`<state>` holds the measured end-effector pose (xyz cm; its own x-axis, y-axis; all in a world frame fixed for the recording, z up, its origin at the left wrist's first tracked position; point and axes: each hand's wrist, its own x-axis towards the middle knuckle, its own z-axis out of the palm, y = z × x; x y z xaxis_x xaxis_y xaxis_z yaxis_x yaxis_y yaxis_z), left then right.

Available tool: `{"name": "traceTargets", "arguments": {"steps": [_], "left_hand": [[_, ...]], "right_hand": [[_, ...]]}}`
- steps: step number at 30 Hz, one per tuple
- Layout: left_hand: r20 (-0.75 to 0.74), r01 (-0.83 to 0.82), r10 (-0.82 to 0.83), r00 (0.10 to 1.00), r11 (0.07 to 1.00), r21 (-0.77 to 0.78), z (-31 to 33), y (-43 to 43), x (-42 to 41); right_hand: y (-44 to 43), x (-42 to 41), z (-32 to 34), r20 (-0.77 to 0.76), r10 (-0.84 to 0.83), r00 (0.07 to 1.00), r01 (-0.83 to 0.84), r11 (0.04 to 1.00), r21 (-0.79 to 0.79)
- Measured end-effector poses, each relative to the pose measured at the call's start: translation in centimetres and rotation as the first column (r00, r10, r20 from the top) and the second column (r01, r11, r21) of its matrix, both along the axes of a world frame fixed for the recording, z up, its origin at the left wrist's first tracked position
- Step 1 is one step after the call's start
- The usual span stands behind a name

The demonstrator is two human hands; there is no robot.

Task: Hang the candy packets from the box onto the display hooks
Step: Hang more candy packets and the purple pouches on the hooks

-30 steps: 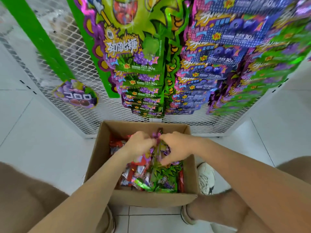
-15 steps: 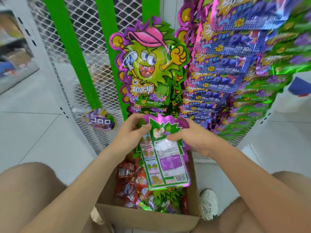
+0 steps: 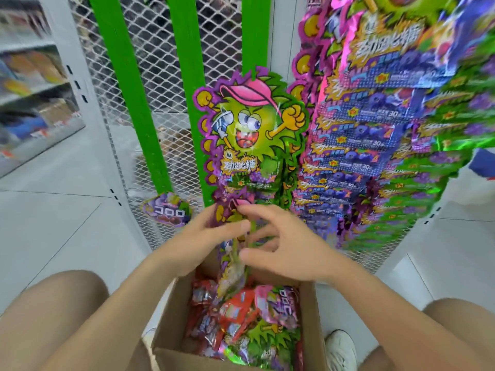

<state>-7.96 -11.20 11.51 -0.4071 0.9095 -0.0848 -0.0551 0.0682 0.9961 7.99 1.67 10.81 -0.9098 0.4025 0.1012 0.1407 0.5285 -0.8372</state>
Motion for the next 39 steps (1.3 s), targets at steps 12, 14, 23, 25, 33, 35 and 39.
{"name": "traceTargets", "arguments": {"steps": [12,14,23,25,33,35,39], "left_hand": [[-0.184,-0.077,0.083,0.979,0.996,0.043,2.3,-0.9,-1.5],[-0.242,-0.137,0.156,0.958,0.986,0.093,2.9,-0.5,-1.8],[-0.587,-0.252,0.528,0.614,0.835,0.488,11.2,4.4,-3.3],[-0.649,-0.225,0.553,0.522,0.824,0.521,13.6,6.2,-3.3],[-0.549,-0.292,0.551,0.628,0.821,0.49,19.4,11.8,-4.7],[-0.501,-0.308,0.536,0.679,0.828,0.468,20.4,12.0,-5.1],[-0.532,-0.265,0.417,0.737,0.902,0.341,22.6,11.3,-5.8]], "right_hand": [[1.8,-0.2,2.8,-0.225,-0.207,0.952,0.226,0.972,0.062],[2.1,0.0,3.7,-0.217,-0.152,0.964,0.175,0.98,0.093],[2.8,-1.5,10.6,-0.351,-0.247,0.903,0.384,0.831,0.402],[3.0,-2.4,12.5,-0.362,-0.206,0.909,0.373,0.789,0.488],[5.7,-3.7,16.6,-0.173,-0.086,0.981,0.169,0.816,0.553],[6.1,-4.3,17.5,-0.374,-0.124,0.919,0.33,0.762,0.557],[5.8,-5.9,19.5,-0.676,-0.194,0.711,0.547,0.757,0.359]]}}
